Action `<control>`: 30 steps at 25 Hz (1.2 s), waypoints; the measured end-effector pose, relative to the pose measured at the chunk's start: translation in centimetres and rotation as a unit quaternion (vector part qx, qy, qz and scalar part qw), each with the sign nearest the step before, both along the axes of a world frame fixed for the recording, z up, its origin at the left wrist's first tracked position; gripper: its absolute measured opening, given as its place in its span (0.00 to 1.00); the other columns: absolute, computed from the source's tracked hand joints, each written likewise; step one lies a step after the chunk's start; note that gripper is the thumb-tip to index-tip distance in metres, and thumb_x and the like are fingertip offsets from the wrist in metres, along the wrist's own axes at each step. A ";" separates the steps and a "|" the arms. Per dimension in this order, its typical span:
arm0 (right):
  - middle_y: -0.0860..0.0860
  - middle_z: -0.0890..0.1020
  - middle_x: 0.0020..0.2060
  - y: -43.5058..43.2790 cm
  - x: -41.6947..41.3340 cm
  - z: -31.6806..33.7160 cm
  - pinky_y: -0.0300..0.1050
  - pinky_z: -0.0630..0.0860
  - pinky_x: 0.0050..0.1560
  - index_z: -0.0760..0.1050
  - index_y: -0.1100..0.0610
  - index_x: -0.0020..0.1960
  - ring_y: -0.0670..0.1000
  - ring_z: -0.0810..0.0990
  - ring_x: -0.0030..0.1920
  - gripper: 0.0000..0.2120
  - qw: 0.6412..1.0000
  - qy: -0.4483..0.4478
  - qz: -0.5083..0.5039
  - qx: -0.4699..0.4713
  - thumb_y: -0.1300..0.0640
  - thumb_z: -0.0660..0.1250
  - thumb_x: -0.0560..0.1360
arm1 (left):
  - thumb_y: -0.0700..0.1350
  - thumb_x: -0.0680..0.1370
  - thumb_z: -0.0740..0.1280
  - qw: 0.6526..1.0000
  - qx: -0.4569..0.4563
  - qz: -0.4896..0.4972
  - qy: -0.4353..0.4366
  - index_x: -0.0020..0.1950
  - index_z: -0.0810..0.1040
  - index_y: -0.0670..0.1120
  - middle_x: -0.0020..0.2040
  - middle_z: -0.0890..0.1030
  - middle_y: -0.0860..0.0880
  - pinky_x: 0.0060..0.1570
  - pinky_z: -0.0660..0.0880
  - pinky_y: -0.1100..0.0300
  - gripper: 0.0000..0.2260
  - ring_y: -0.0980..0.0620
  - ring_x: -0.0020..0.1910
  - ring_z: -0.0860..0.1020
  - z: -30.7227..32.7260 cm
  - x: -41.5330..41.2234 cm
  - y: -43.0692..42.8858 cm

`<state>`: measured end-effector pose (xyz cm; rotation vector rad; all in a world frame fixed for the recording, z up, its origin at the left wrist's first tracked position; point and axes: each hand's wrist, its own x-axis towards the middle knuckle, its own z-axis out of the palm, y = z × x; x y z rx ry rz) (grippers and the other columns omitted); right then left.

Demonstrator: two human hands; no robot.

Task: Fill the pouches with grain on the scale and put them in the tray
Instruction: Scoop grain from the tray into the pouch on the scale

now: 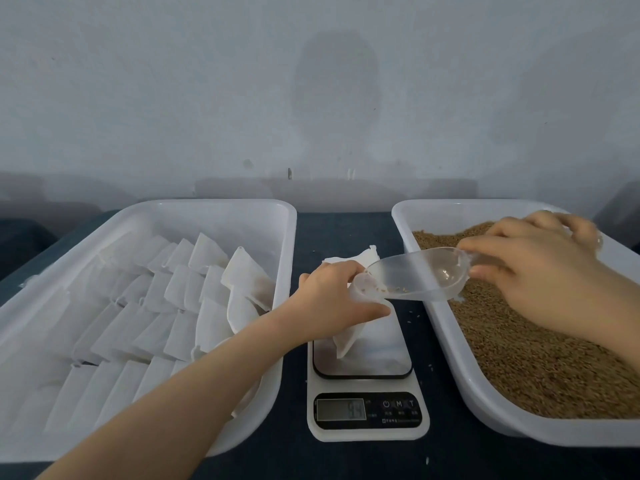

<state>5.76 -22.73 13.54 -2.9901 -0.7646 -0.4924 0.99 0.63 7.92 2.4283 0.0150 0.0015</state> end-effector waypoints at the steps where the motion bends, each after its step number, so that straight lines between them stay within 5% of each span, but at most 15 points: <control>1: 0.38 0.75 0.53 -0.3 0.0 -0.2 0.49 0.49 0.64 0.72 0.35 0.62 0.47 0.65 0.59 0.16 1.000 0.020 -0.008 0.022 0.43 0.60 0.75 | 0.59 0.71 0.71 1.000 0.002 0.003 0.006 0.55 0.73 0.54 0.50 0.77 0.56 0.62 0.71 0.47 0.17 0.53 0.51 0.75 0.0 0.0 0.0; 4: 0.38 0.75 0.48 -1.8 0.5 -1.0 0.54 0.57 0.64 0.72 0.34 0.60 0.50 0.72 0.57 0.14 0.995 0.062 -0.039 0.072 0.43 0.60 0.75 | 0.59 0.71 0.70 1.000 0.006 0.006 0.014 0.55 0.72 0.55 0.53 0.77 0.55 0.63 0.70 0.46 0.17 0.51 0.53 0.75 0.0 0.1 0.0; 9: 0.43 0.77 0.37 -5.5 3.2 -4.5 0.59 0.76 0.51 0.73 0.37 0.48 0.51 0.76 0.35 0.06 0.980 0.071 -0.163 0.089 0.44 0.58 0.76 | 0.59 0.71 0.70 1.000 0.001 0.012 0.014 0.55 0.71 0.55 0.53 0.77 0.55 0.62 0.71 0.46 0.17 0.52 0.53 0.75 0.1 0.0 0.1; 14: 0.52 0.79 0.39 -8.3 5.2 -7.6 0.56 0.76 0.49 0.79 0.45 0.48 0.57 0.77 0.41 0.05 0.958 0.055 -0.280 0.013 0.48 0.65 0.74 | 0.60 0.71 0.70 1.000 0.002 0.009 0.019 0.55 0.70 0.56 0.54 0.76 0.55 0.63 0.70 0.46 0.17 0.52 0.53 0.75 0.0 0.0 0.0; 21: 0.51 0.71 0.34 -7.2 4.4 -7.1 0.52 0.73 0.47 0.82 0.44 0.49 0.53 0.67 0.41 0.08 0.965 -0.004 -0.259 -0.047 0.54 0.68 0.72 | 0.59 0.71 0.70 1.000 0.002 0.009 0.024 0.55 0.70 0.56 0.53 0.76 0.55 0.63 0.70 0.46 0.17 0.52 0.53 0.75 0.1 0.0 0.0; 26: 0.46 0.74 0.44 -5.5 2.9 -6.4 0.47 0.62 0.48 0.76 0.36 0.58 0.50 0.70 0.52 0.13 0.959 -0.018 -0.229 -0.164 0.47 0.65 0.75 | 0.60 0.71 0.70 1.000 0.002 0.010 0.022 0.54 0.70 0.57 0.53 0.76 0.55 0.63 0.70 0.46 0.17 0.52 0.53 0.74 0.1 0.0 0.0; 30: 0.44 0.79 0.49 -5.2 2.2 -5.9 0.53 0.65 0.61 0.74 0.35 0.60 0.51 0.74 0.55 0.13 0.970 0.076 -0.221 -0.060 0.45 0.65 0.75 | 0.59 0.71 0.70 1.000 -0.002 0.009 0.023 0.55 0.70 0.57 0.53 0.76 0.55 0.63 0.70 0.46 0.17 0.52 0.53 0.75 0.1 0.0 0.1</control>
